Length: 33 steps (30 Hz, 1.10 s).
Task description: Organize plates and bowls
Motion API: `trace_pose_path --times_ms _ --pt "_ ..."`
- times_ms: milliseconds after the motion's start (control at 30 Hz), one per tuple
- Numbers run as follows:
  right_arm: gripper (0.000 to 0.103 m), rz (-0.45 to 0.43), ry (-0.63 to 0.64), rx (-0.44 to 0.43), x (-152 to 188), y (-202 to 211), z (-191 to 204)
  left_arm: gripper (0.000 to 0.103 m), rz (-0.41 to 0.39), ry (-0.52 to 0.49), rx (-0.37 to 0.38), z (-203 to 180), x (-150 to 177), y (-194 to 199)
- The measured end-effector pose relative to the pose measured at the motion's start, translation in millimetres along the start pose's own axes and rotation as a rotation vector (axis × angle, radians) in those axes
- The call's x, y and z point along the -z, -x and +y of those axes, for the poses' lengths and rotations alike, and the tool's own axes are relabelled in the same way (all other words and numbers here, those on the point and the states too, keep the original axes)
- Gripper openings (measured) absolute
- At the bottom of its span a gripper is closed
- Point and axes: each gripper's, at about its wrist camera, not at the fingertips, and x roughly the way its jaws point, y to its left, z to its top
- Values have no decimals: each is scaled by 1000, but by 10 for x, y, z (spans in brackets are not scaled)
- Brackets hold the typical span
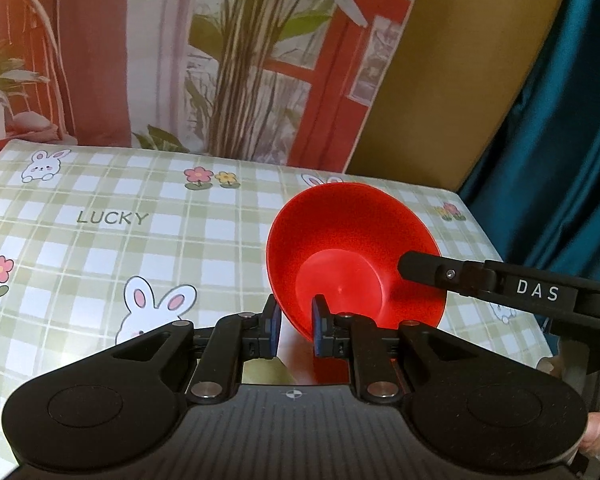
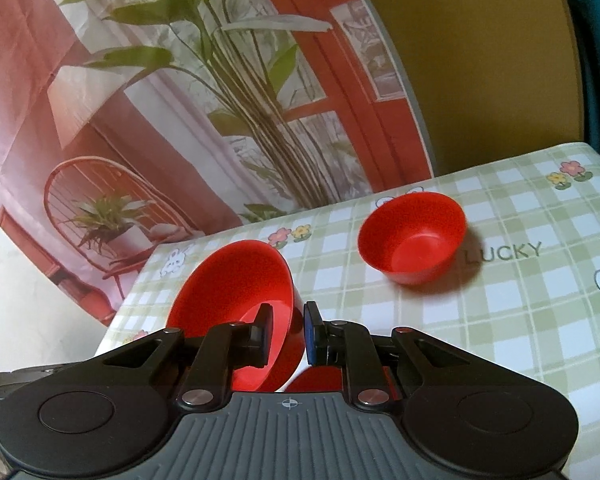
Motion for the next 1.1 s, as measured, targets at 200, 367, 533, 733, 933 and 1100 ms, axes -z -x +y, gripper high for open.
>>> trace_pose_path --times_ms 200,367,533,733,933,1100 --pt "16 16 -8 13 109 110 -138 17 28 -25 12 -116 61 -26" --pt "16 28 -41 32 208 131 -279 17 69 -57 29 -204 143 -106" --pt "16 48 -52 46 288 123 -366 17 115 -50 38 -200 181 -236" --pt "16 70 -68 53 341 106 -459 17 156 -52 43 -222 227 -310" --pt "17 87 -89 52 394 64 -541 17 180 -61 34 -257 254 -351" --pt "17 99 -97 49 410 35 -576 17 192 -66 28 -265 261 -371"
